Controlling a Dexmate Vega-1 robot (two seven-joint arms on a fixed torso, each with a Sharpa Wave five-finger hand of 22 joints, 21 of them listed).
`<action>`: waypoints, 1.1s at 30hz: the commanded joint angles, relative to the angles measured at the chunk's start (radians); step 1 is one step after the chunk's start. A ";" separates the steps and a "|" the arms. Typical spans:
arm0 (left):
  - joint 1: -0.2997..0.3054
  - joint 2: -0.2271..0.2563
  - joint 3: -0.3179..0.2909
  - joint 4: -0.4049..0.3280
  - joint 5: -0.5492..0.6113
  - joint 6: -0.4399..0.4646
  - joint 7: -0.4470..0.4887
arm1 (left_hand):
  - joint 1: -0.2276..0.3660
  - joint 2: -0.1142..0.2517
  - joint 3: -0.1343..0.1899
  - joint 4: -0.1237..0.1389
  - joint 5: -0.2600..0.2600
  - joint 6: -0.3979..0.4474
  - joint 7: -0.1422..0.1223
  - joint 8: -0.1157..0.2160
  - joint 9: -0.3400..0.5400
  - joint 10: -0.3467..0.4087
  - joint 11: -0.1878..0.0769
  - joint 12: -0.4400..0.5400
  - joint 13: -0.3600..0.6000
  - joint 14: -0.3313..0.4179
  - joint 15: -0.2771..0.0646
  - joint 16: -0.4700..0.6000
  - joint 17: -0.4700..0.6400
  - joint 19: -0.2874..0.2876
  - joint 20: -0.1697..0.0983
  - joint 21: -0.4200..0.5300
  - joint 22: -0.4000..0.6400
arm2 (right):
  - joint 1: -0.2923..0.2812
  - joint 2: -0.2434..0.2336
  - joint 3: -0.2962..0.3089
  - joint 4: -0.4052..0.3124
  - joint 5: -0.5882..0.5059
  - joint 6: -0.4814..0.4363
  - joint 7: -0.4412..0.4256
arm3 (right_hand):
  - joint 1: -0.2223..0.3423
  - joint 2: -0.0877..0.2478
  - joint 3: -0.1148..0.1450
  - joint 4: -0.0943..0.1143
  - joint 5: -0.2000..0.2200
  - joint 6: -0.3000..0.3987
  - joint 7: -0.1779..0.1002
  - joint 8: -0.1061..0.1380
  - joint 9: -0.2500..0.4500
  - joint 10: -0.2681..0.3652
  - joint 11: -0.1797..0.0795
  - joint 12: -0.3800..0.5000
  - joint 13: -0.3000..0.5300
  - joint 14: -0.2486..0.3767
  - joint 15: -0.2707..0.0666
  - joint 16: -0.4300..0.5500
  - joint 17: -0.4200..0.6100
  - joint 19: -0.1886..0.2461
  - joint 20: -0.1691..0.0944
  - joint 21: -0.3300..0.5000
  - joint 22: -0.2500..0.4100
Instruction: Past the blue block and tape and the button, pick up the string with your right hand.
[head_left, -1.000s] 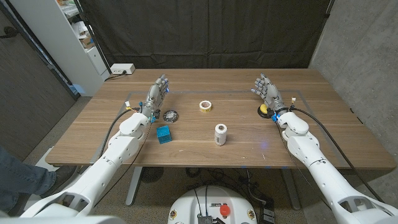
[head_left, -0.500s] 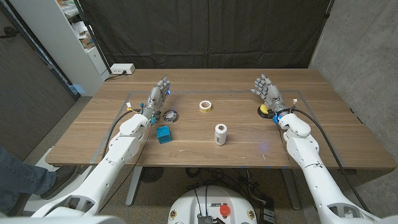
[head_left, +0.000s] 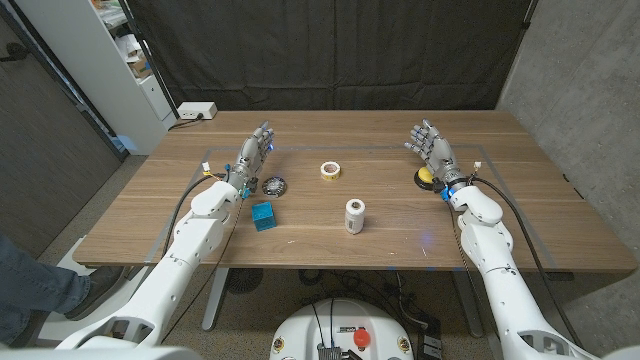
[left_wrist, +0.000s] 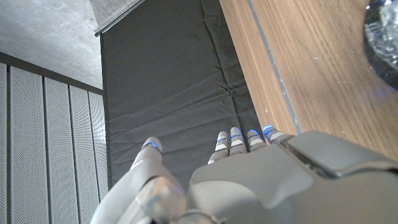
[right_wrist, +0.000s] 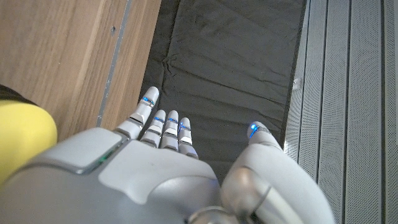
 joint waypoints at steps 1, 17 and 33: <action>0.006 -0.004 -0.019 -0.012 0.018 0.017 -0.014 | 0.009 0.001 0.002 -0.006 -0.003 0.002 -0.004 -0.002 0.003 -0.008 0.000 0.001 -0.002 -0.017 0.000 0.003 0.002 -0.017 0.003 0.002 0.004 | -0.031 0.028 0.041 -0.048 -0.034 -0.017 0.028 | 0.007 0.009 0.004 -0.007 0.005 0.007 0.003 -0.007 0.002 0.006 -0.001 -0.001 0.001 0.006 -0.001 -0.002 -0.001 0.009 0.003 -0.004 0.002; 0.009 -0.003 -0.029 -0.020 0.027 0.030 -0.019 | 0.013 0.008 0.004 -0.009 -0.006 0.007 -0.007 -0.002 0.003 -0.009 0.002 0.002 -0.013 -0.018 -0.002 0.003 0.002 -0.022 0.007 0.002 0.004 | -0.080 0.035 0.059 -0.099 -0.045 0.020 0.058 | 0.008 0.010 0.002 -0.010 0.006 0.010 0.001 -0.014 0.002 0.006 -0.002 -0.008 0.001 0.004 -0.003 -0.006 -0.004 0.010 0.004 -0.015 0.002; 0.005 0.000 -0.028 -0.015 0.031 0.034 -0.030 | 0.016 0.012 0.005 -0.012 -0.008 0.010 -0.006 -0.003 0.003 -0.008 0.000 0.003 -0.021 -0.017 -0.002 0.004 0.002 -0.025 0.011 0.002 0.005 | -0.112 0.047 0.067 -0.110 -0.031 0.068 0.089 | 0.007 0.009 0.000 -0.011 0.007 0.014 -0.001 -0.021 0.002 0.008 -0.005 -0.014 0.001 0.006 -0.003 -0.007 -0.008 0.013 0.004 -0.024 0.002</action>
